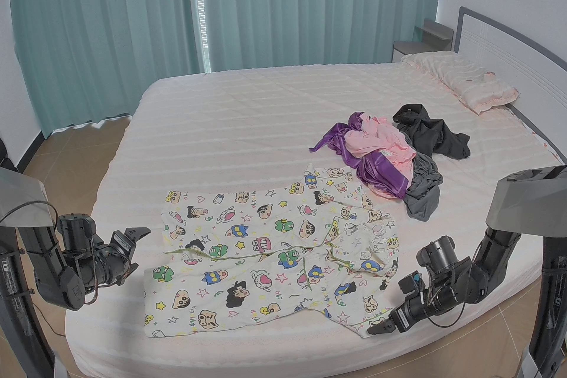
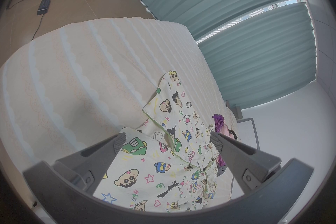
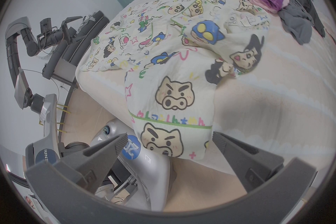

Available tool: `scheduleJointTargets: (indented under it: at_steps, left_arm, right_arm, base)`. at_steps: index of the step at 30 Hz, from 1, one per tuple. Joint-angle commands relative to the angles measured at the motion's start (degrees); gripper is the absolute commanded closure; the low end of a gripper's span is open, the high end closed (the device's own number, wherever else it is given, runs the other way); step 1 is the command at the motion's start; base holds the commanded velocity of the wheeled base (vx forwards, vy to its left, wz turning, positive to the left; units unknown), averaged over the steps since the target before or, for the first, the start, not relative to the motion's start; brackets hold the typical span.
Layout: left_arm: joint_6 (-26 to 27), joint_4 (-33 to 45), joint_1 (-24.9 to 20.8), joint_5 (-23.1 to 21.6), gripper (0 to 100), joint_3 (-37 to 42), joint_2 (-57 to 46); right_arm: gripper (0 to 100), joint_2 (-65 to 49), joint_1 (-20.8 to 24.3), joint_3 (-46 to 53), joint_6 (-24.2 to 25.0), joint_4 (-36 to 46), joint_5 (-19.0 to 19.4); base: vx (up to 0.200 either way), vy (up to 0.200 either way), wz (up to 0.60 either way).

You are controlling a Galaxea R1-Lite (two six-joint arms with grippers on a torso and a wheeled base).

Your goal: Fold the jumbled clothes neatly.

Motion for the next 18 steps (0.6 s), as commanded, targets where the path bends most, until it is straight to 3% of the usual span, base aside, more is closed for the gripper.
scheduleJointTargets:
  at_steps: [1, 16, 18]
  left_arm:
    - [0.0, 0.0, 0.1, 0.1, 0, 0.0, 0.2]
    - [0.1, 0.0, 0.1, 0.1, 0, 0.0, 0.2]
    - [0.1, 0.0, 0.1, 0.1, 0, 0.0, 0.2]
  right_arm:
    - [100, -0.1, 0.3, -0.3, 0.0, 0.1, 0.0]
    - [100, -2.2, 0.1, -0.5, 0.3, 4.8, -0.1]
    - [100, -1.0, 0.1, -2.0, 0.3, 4.9, -2.5]
  base:
    - [0.000, 0.000, 0.00]
    - [0.000, 0.000, 0.00]
    - [0.000, 0.000, 0.00]
